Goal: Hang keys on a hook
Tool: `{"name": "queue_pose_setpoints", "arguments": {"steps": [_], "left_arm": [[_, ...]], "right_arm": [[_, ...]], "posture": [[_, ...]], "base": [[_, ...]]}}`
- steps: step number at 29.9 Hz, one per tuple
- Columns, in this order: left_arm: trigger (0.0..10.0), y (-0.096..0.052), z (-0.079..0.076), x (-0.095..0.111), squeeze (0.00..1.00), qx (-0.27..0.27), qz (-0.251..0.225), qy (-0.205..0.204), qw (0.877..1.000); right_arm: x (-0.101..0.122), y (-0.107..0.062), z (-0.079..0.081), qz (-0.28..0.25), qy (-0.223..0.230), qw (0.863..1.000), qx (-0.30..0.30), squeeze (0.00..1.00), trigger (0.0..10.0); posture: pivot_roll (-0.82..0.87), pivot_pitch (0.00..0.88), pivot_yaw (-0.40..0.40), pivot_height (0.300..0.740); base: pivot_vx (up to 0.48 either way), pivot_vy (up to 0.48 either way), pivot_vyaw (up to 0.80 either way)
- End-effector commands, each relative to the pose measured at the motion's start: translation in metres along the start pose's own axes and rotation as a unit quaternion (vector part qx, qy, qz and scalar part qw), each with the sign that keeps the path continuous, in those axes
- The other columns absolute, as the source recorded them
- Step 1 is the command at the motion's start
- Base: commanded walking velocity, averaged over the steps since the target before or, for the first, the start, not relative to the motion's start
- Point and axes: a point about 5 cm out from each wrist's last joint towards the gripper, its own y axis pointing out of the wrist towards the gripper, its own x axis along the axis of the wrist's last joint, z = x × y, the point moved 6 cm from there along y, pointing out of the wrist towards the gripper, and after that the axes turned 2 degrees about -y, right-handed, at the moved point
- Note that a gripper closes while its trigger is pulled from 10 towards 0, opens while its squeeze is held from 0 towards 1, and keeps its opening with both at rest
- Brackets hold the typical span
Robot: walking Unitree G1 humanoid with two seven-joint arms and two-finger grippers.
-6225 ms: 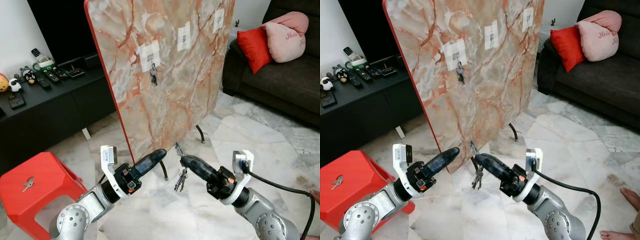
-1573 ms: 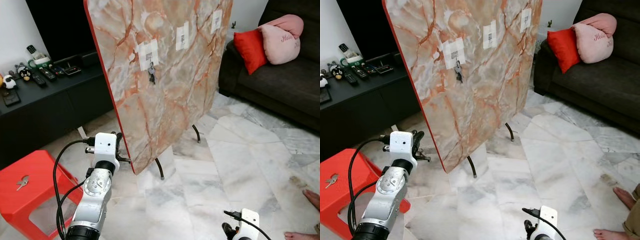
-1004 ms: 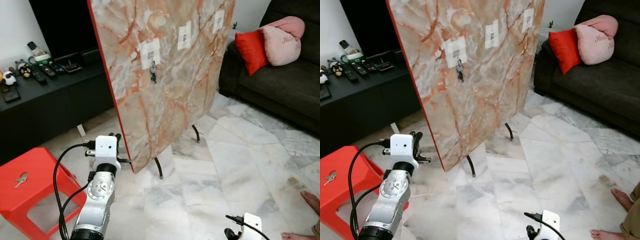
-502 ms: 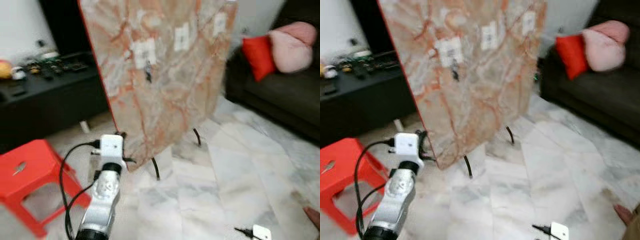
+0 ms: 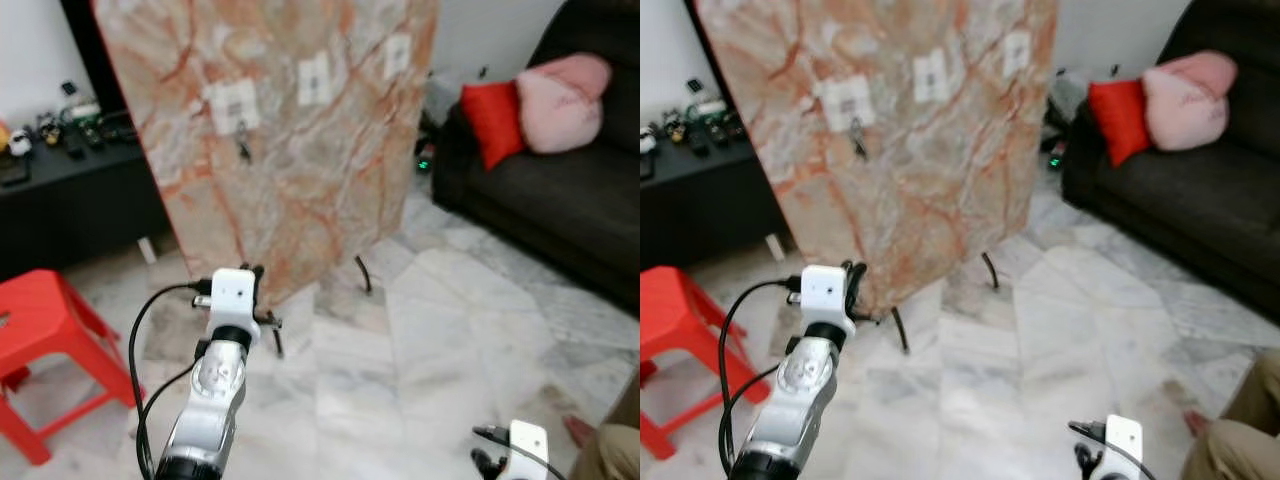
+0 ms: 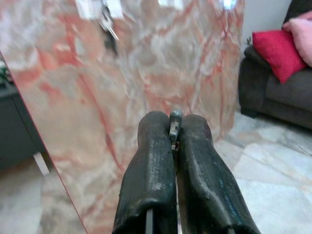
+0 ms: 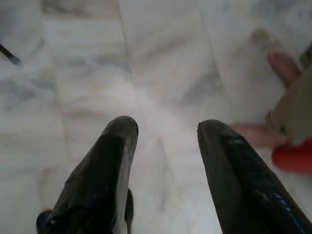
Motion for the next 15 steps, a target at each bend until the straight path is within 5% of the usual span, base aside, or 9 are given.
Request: {"name": "queue_pose_setpoints", "arguments": {"steps": [1, 7, 15], "left_arm": [[10.0, 0.003, -0.002, 0.006, 0.00, -0.005, -0.007, -0.004, 1.000], [10.0, 0.003, -0.019, 0.003, 0.00, -0.050, 0.005, 0.000, 0.999], [10.0, 0.004, -0.028, 0.005, 0.00, -0.078, 0.002, -0.003, 0.997]], "right_arm": [[0.017, 0.003, 0.009, -0.026, -0.018, 0.999, 0.009, 0.00, 10.0], [0.091, 0.006, 0.024, -0.133, -0.014, 0.990, 0.043, 0.00, 10.0], [0.138, -0.004, 0.060, -0.218, -0.074, 0.966, 0.115, 0.00, 10.0]], "posture": [[0.03, 0.000, -0.043, 0.740], [0.03, 0.000, -0.037, 0.740], [0.03, 0.000, -0.029, 0.740]], "base": [[0.000, -0.394, 0.00], [0.000, -0.164, 0.00], [0.000, 0.000, 0.00]]}}
